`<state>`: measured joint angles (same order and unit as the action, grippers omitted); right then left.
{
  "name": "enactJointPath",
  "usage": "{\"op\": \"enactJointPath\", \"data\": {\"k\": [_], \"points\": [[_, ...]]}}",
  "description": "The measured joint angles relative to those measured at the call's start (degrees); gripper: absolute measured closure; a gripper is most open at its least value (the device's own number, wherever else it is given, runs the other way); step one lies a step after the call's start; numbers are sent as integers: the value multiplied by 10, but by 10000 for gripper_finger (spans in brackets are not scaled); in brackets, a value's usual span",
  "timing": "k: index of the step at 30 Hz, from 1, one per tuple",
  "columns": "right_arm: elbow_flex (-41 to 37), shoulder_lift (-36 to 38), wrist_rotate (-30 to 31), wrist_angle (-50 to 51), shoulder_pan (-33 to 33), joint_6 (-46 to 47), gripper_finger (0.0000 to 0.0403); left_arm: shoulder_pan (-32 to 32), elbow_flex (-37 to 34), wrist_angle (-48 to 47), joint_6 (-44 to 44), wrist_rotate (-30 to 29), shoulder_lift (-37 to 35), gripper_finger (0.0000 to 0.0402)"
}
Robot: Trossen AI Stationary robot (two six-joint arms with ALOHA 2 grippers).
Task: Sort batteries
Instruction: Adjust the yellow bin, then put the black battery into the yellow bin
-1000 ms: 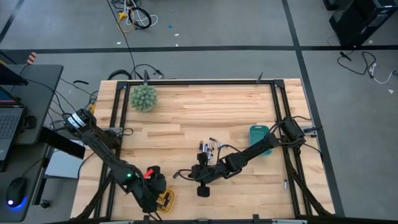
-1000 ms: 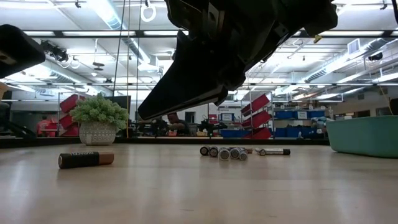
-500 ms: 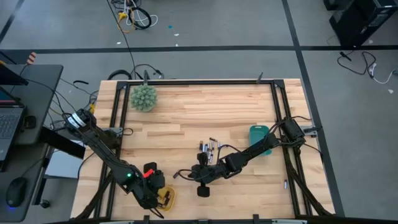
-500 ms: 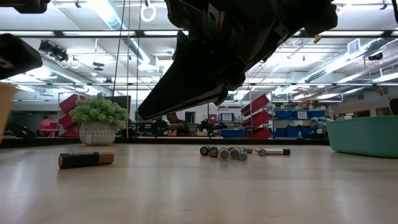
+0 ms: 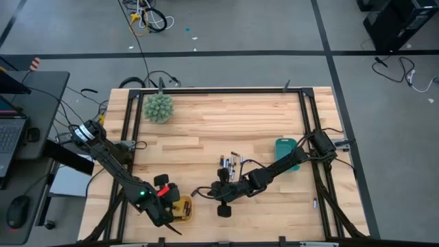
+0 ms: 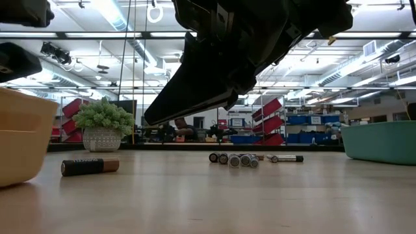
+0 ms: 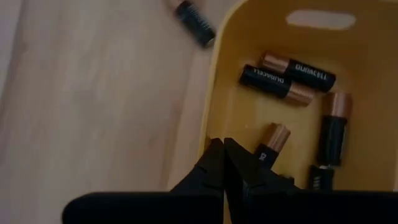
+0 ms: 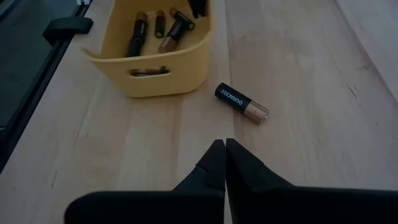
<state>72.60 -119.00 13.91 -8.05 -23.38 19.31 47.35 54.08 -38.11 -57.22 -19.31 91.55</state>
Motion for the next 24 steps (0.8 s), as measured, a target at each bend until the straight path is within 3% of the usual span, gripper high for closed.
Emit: {"op": "enactJointPath", "data": {"k": [10, 16, 24], "points": [[0, 0, 12, -17, 14, -51, 399, 5, 0, -2, 0, 0, 0, 401], [0, 0, -13, -53, 40, -79, 369, 8, 0, 36, 37, -10, -2, 401], [0, 0, -19, -92, 45, -133, 327, 29, 0, 37, 53, -97, -42, 401]]}}
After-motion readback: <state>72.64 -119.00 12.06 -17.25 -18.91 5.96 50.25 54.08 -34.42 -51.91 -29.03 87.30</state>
